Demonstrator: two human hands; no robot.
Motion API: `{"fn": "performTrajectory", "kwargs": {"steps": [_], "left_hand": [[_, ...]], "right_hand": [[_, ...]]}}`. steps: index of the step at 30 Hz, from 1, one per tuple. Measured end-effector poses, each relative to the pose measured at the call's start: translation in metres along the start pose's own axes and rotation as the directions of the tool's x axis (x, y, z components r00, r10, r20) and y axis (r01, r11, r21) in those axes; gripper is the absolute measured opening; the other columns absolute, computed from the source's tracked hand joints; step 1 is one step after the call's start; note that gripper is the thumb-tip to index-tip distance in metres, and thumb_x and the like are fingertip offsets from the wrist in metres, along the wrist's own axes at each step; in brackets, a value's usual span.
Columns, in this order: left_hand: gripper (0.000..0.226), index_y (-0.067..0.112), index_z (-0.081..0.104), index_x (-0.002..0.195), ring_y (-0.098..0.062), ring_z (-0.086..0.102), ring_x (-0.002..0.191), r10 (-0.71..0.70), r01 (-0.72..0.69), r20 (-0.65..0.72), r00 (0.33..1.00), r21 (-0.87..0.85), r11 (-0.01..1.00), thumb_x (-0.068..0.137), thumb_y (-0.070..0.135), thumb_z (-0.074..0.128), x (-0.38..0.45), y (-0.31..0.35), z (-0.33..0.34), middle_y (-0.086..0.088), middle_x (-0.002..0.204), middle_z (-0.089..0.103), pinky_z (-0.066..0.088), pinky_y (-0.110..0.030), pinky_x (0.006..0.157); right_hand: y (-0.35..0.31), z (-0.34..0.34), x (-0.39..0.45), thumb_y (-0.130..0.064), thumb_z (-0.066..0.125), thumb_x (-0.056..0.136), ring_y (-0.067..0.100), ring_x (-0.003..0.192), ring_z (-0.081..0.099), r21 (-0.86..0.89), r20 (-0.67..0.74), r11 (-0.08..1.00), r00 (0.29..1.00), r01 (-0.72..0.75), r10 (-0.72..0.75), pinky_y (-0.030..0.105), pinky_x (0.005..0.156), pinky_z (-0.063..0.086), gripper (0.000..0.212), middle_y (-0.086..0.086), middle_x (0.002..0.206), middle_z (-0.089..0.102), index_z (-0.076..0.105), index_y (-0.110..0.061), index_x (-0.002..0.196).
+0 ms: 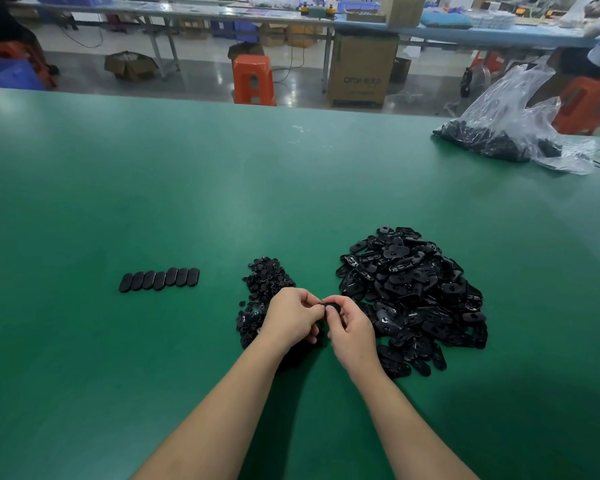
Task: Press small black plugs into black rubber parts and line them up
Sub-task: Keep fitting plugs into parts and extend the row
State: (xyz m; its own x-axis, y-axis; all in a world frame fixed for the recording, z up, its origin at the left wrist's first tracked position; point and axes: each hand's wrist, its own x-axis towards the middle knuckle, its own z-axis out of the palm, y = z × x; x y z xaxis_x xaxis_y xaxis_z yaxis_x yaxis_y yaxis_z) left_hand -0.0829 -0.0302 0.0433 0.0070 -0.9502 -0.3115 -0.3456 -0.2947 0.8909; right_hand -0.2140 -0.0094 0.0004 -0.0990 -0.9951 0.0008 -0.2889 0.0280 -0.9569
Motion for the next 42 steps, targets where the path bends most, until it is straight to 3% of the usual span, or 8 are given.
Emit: {"fn": "performTrajectory", "kwargs": {"steps": [9,15,20,24,27,32,37,42], "left_hand": [[0.01,0.017,0.069,0.082,-0.019,0.065,0.045,0.08,-0.079,-0.004,0.997,0.109,0.991,0.091,0.016,0.063,-0.003,0.003,0.001,-0.004,0.056,0.069,0.058,-0.031,0.049],[0.013,0.02,0.067,0.091,-0.016,0.067,0.051,0.19,-0.189,0.016,0.982,0.232,0.954,0.091,0.011,0.057,-0.008,0.006,0.002,0.0,0.064,0.069,0.061,-0.034,0.057],[0.032,0.02,0.063,0.123,-0.018,0.063,0.082,0.418,-0.39,0.043,0.908,0.457,0.8,0.093,0.012,0.057,-0.009,0.001,0.0,0.003,0.09,0.067,0.052,-0.032,0.077],[0.027,0.025,0.065,0.117,-0.018,0.064,0.091,0.525,-0.47,0.064,0.849,0.548,0.692,0.091,0.02,0.059,-0.009,-0.002,-0.011,0.006,0.098,0.071,0.05,-0.032,0.078],[0.023,0.031,0.065,0.112,-0.014,0.064,0.087,0.513,-0.324,-0.184,0.838,0.59,0.74,0.09,0.03,0.062,-0.007,-0.01,-0.032,0.01,0.096,0.07,0.048,-0.029,0.071],[0.016,0.026,0.067,0.106,-0.016,0.062,0.068,0.231,0.072,-0.565,0.792,0.462,0.884,0.092,0.034,0.063,0.005,-0.045,-0.093,0.011,0.077,0.065,0.051,-0.032,0.061],[0.028,0.021,0.065,0.111,-0.013,0.053,0.058,0.146,0.279,-0.629,0.764,0.525,0.804,0.094,0.044,0.063,0.004,-0.075,-0.123,0.007,0.076,0.062,0.042,-0.027,0.051],[0.025,0.019,0.071,0.111,-0.015,0.052,0.057,0.325,0.14,-0.536,0.779,0.654,0.744,0.096,0.036,0.062,-0.001,-0.082,-0.119,0.004,0.101,0.049,0.041,-0.026,0.049]], "right_hand": [[-0.005,-0.002,-0.002,-0.014,0.06,0.099,-0.001,0.059,0.053,-0.015,-0.055,0.999,0.998,0.033,-0.034,0.015,0.059,0.039,0.011,-0.025,0.065,0.062,0.067,-0.023,0.097],[-0.006,-0.002,-0.001,-0.013,0.06,0.099,-0.001,0.064,0.055,0.028,-0.073,1.0,0.997,0.008,-0.006,0.016,0.061,0.041,0.012,-0.023,0.07,0.064,0.067,-0.022,0.096],[-0.004,-0.002,0.001,-0.014,0.054,0.102,0.011,0.073,0.056,0.085,-0.049,0.996,0.998,-0.038,0.042,0.036,0.072,0.046,0.014,-0.01,0.081,0.065,0.064,-0.024,0.102],[-0.007,0.0,0.001,-0.01,0.047,0.105,0.013,0.06,0.052,0.185,-0.049,0.981,0.997,-0.052,0.062,0.036,0.058,0.044,0.022,-0.003,0.074,0.062,0.061,-0.026,0.109],[-0.009,-0.001,-0.001,-0.012,0.047,0.106,0.011,0.057,0.054,0.197,-0.065,0.979,0.996,-0.044,0.058,0.032,0.053,0.046,0.022,-0.003,0.076,0.064,0.06,-0.029,0.11],[-0.009,-0.002,-0.003,-0.015,0.049,0.104,0.007,0.058,0.054,0.128,-0.038,0.99,0.997,-0.064,0.069,0.03,0.057,0.048,0.02,-0.005,0.077,0.066,0.064,-0.028,0.106],[-0.009,-0.002,-0.003,-0.013,0.049,0.103,0.007,0.058,0.054,0.097,-0.028,0.993,0.997,-0.072,0.075,0.03,0.056,0.048,0.02,-0.004,0.076,0.066,0.065,-0.026,0.103],[-0.009,-0.001,-0.004,-0.011,0.049,0.103,0.006,0.056,0.053,0.081,-0.025,0.994,0.997,-0.07,0.072,0.028,0.054,0.047,0.021,-0.006,0.073,0.066,0.064,-0.026,0.103]]}}
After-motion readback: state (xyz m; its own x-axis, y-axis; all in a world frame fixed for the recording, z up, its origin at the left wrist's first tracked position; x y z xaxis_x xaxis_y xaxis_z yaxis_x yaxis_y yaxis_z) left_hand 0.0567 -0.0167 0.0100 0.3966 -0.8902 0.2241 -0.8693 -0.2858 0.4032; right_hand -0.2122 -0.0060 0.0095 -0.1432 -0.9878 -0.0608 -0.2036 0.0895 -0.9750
